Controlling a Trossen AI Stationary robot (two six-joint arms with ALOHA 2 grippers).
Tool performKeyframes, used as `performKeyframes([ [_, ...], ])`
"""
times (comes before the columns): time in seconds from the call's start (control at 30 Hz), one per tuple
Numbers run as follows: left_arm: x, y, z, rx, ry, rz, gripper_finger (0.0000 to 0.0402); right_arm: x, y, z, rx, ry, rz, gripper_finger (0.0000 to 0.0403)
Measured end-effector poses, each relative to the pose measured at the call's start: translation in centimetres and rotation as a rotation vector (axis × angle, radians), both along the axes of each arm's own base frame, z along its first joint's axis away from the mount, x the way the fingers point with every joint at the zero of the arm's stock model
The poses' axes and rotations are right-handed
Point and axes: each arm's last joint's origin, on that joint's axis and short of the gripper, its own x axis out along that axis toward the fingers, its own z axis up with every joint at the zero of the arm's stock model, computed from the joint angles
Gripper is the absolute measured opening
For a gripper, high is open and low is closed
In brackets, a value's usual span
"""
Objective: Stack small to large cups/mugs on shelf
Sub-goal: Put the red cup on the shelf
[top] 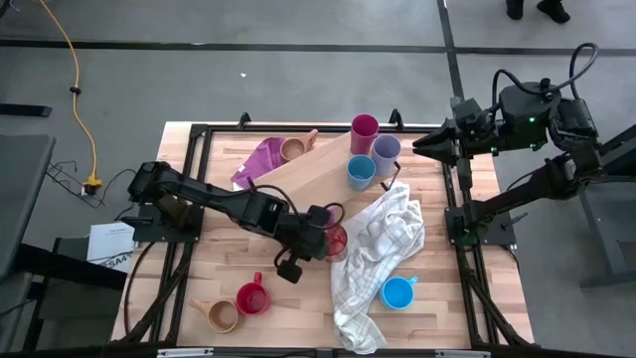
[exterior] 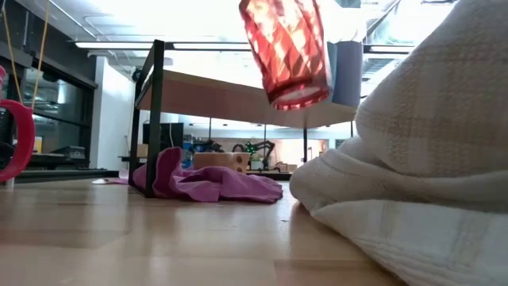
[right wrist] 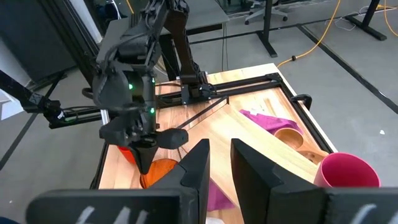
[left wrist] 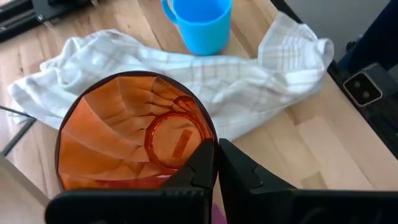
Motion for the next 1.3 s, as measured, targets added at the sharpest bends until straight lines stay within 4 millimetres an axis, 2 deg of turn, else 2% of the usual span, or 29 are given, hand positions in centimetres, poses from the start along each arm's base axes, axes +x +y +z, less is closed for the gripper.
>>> performKeyframes([
  [0.53,-1.6,0.7,5.7,0.111,0.027,0.093,0.0000,0.0,0.0,0.0,-0.017,0.000,0.007,0.0058],
  [0.73,-2.3,2.9,7.5,0.155,0.043,0.184,0.0000,0.0,0.0,0.0,-0.016,0.001,0.010,0.0058],
  [1.3,-3.2,10.1,7.4,0.198,0.154,0.290,0.0000,0.0,0.1,0.0,-0.004,0.001,0.027,0.0058],
])
